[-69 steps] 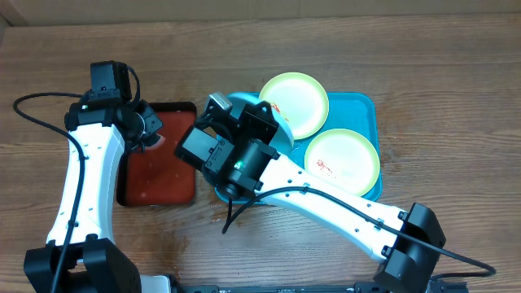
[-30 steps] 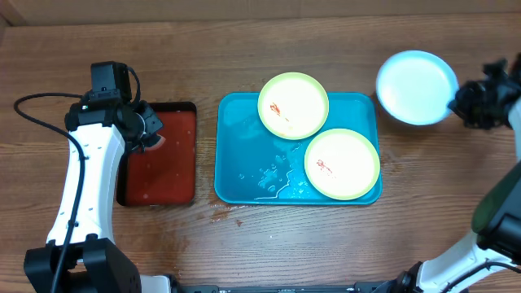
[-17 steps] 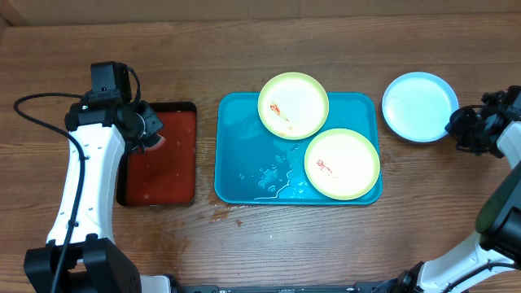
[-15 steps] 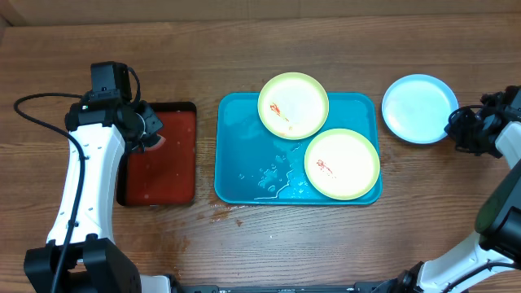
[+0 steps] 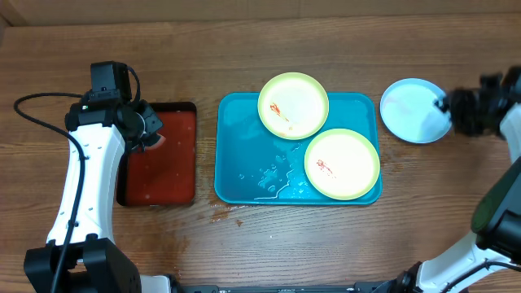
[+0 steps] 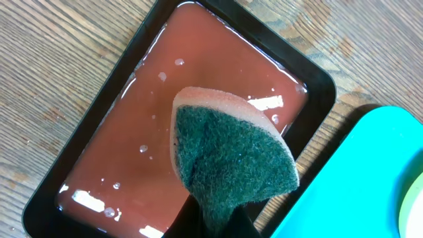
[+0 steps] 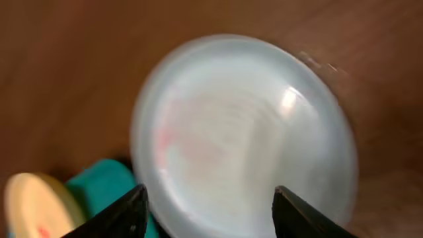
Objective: Clean dirty plates on tray and stack at the side
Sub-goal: 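Grasp the upper yellow plate rim with the right gripper, pull it down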
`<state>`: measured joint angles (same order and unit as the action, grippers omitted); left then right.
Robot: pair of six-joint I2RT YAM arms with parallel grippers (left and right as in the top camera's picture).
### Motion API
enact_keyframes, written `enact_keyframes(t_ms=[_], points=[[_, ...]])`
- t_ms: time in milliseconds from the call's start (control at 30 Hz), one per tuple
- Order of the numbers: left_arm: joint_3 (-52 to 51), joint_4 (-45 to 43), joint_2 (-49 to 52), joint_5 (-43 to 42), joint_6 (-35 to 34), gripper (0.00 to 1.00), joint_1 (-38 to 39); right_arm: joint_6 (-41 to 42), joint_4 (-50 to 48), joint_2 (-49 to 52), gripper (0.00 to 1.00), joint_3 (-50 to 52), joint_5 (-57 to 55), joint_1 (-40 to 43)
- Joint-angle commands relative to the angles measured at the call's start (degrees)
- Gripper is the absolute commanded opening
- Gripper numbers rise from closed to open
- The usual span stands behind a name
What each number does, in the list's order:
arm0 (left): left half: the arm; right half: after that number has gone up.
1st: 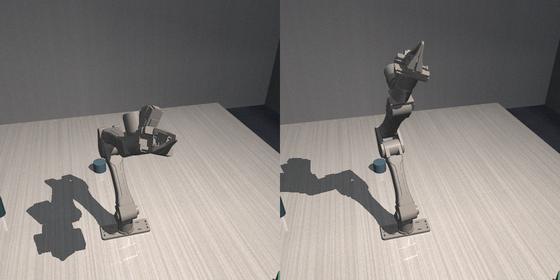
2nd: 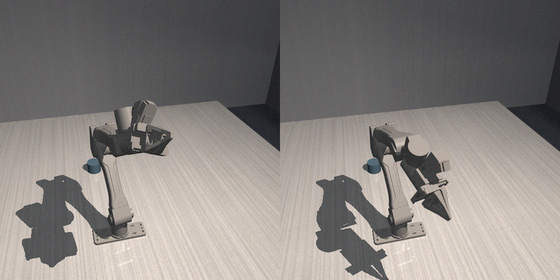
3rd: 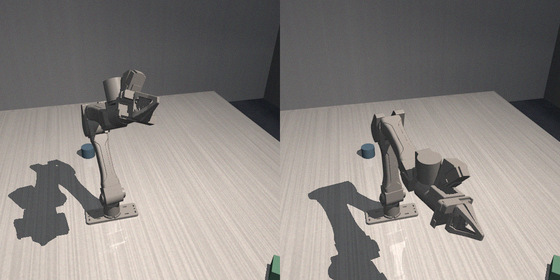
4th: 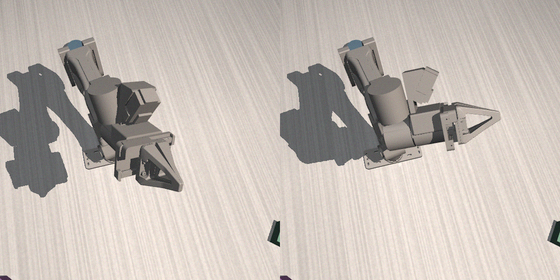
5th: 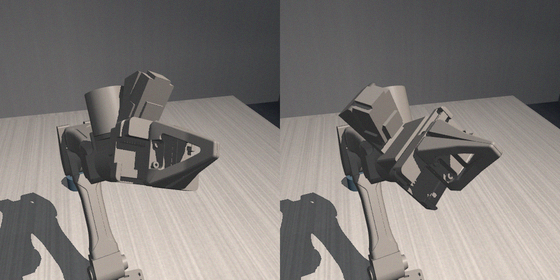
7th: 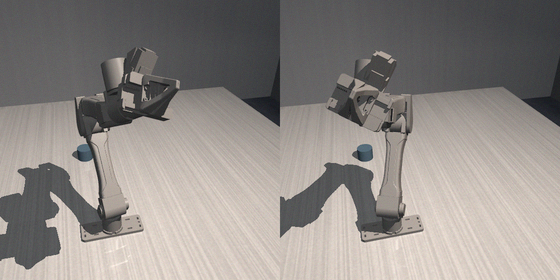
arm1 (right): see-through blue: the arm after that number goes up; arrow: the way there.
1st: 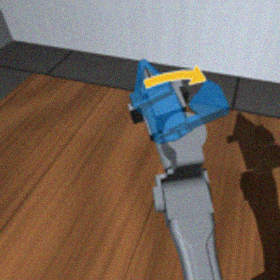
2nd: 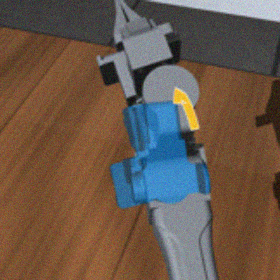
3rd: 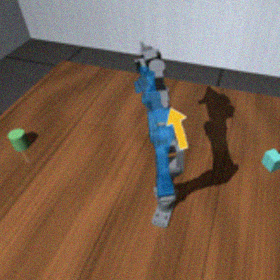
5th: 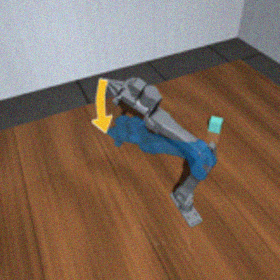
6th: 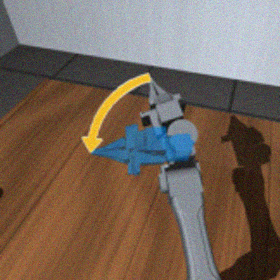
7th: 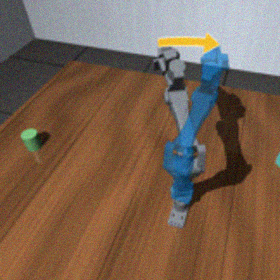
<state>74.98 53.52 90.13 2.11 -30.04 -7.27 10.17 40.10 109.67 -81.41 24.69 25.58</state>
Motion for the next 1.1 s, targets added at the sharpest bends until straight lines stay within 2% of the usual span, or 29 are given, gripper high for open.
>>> enact_keyframes(t_ms=[0, 100, 267, 467, 567, 733, 800, 867, 1067], points=[[-0.4, -0.5, 0.5, -0.3, -0.8, 0.04, -0.2, -4.3, 1.0, -2.8, 0.62, -6.4, 6.7, -6.9], [-0.4, -0.8, 0.5, -0.3, -0.8, 0.04, -0.2, -9.4, -0.4, -2.8, 0.62, -6.8, 5.9, -13.5], [-0.4, -0.9, 0.5, -0.3, -0.8, 0.04, -0.2, -16.9, -3.7, -1.2, 0.62, -5.6, -5.3, -26.0], [-0.4, -0.9, 0.5, -0.3, -0.8, 0.04, -0.2, -19.9, -8.9, 5.1, 0.62, -5.1, -15.6, -35.9], [-0.4, -0.8, 0.5, -0.3, -0.8, 0.05, -0.2, -19.9, -10.9, 8.3, 0.63, -5.1, -20.0, -38.1], [-0.4, -0.9, 0.5, -0.3, -0.8, 0.04, -0.2, -21.2, -11.5, 11.0, 0.62, -5.1, -20.2, -38.7], [-0.4, -0.9, 0.5, -0.3, -0.8, 0.04, -0.2, -21.2, -11.5, 11.3, 0.56, -5.1, -20.1, -38.7], [-0.4, -0.9, 0.5, -0.3, -0.8, 0.04, -0.2, -21.1, -11.5, 11.4, 0.45, -5.1, -20.1, -38.7], [-0.4, -1.1, 0.5, -0.3, -0.8, 0.04, -0.2, -21.1, -11.6, 11.9, 0.43, -5.1, -18.2, -38.8]])
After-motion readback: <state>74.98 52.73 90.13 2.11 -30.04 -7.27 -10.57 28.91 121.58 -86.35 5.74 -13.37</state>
